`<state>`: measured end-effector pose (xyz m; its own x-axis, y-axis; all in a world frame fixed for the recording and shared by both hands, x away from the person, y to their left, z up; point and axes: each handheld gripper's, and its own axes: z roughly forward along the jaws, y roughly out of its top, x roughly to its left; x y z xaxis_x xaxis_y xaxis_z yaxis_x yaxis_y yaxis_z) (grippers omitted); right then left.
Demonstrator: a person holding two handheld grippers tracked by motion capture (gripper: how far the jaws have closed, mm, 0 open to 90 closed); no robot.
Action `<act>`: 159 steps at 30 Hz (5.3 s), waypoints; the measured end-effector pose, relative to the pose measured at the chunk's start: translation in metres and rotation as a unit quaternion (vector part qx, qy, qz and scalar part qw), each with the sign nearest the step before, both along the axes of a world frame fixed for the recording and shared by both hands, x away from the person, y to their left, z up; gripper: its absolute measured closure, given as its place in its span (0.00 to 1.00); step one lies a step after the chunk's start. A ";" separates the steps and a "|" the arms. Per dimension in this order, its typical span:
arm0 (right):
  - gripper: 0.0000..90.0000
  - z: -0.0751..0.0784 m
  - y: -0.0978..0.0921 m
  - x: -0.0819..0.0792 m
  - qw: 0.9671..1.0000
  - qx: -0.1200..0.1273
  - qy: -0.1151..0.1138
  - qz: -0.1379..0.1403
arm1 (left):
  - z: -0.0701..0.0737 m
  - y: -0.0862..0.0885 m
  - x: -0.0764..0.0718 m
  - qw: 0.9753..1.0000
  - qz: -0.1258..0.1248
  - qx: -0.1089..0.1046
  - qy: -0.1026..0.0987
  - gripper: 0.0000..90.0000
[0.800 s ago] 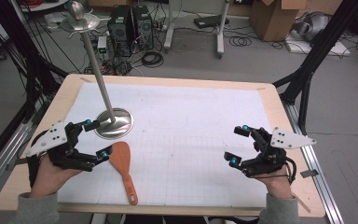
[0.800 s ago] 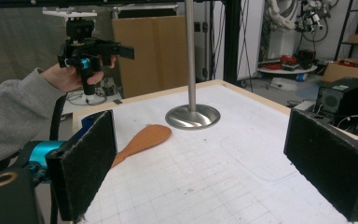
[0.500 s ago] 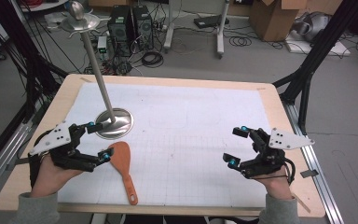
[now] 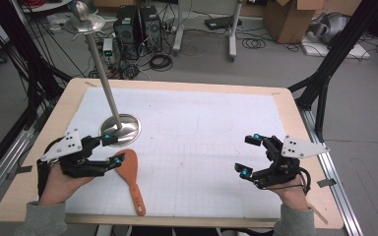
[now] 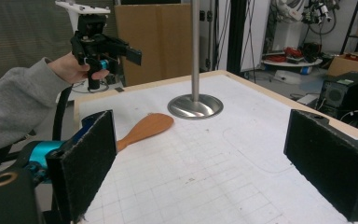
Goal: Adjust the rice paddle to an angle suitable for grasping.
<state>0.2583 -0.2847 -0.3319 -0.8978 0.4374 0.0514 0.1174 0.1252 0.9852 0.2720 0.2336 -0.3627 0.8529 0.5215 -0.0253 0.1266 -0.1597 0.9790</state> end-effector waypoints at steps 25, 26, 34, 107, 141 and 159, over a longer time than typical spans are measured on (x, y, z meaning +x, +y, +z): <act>0.09 -0.003 0.003 0.002 1.000 -0.016 0.012 0.013 | -0.032 -0.012 0.012 0.996 0.013 0.071 0.051 0.99; 0.09 -0.003 0.003 0.002 1.000 -0.016 0.010 0.013 | -0.033 -0.014 0.013 0.996 0.012 0.072 0.052 0.99; 0.09 -0.003 -0.002 0.000 1.000 -0.010 0.008 0.005 | -0.039 -0.021 0.023 0.995 0.022 0.078 0.060 0.99; 0.09 -0.005 0.008 0.009 1.000 -0.012 0.012 0.020 | -0.078 -0.018 0.027 0.964 0.066 0.213 0.148 0.99; 0.09 0.001 0.023 0.024 0.999 0.012 0.005 0.043 | -0.067 0.001 -0.041 0.977 0.058 0.164 0.121 0.99; 0.09 0.001 0.025 0.027 0.999 0.011 0.003 0.045 | -0.076 0.003 -0.058 0.980 -0.001 0.158 0.124 0.99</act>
<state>0.2850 -0.2599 -0.3312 -0.9331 0.3535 0.0656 0.1123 0.1131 0.9872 0.2136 0.2367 -0.4387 0.8420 0.5350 -0.0691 0.3537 -0.4509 0.8195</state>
